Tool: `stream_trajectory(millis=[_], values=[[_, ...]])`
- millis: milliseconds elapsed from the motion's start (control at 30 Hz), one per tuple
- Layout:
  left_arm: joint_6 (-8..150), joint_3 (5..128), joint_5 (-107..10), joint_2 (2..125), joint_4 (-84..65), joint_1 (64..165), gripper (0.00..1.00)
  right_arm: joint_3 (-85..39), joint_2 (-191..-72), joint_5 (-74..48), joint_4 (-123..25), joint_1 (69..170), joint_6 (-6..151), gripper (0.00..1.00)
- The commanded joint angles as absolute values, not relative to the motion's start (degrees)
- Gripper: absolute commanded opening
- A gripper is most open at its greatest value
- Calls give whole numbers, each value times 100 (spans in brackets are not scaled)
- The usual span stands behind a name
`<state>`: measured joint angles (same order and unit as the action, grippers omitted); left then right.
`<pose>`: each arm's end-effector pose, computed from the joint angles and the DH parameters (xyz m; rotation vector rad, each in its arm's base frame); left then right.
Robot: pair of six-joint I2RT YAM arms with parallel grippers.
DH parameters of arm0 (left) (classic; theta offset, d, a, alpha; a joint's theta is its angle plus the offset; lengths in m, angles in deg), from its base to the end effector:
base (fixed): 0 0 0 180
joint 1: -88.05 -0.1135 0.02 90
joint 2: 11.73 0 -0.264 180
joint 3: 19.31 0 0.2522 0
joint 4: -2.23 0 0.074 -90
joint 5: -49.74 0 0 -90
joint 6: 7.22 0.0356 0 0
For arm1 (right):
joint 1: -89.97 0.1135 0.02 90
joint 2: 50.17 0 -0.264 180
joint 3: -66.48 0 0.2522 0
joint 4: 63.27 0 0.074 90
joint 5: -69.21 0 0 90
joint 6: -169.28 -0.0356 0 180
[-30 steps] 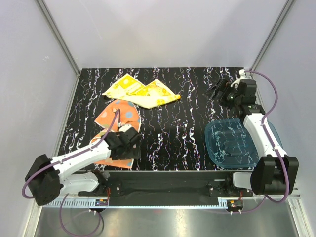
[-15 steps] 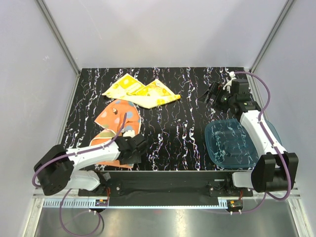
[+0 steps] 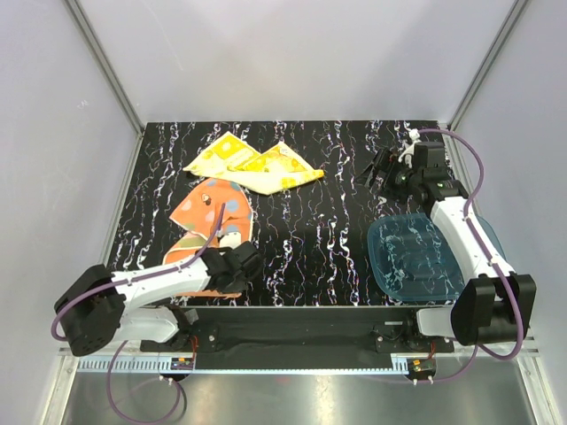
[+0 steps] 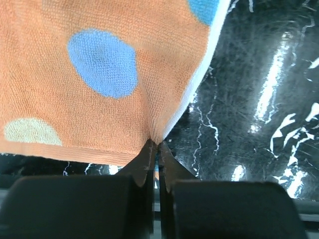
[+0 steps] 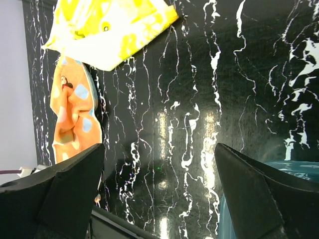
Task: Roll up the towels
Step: Flatten the towel
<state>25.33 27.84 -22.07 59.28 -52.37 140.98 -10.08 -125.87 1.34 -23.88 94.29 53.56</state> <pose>0.1212 -0.1420 0.1555 -0.1539 2.7634 0.0233 0.2888 0.0353 0.3065 0.2114 2.2719 0.7128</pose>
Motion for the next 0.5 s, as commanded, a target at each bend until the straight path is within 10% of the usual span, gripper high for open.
stream_trajectory(millis=[0, 467], values=[[2565, 2651, -2620, 5738, -4894, 14315, 0, -1276, -12505, 363, -2366, 9638, 5379, 100], [1749, 3181, -2743, 3521, -7208, 15458, 0, -2468, -14322, -23, -2674, 12475, 4860, 90]])
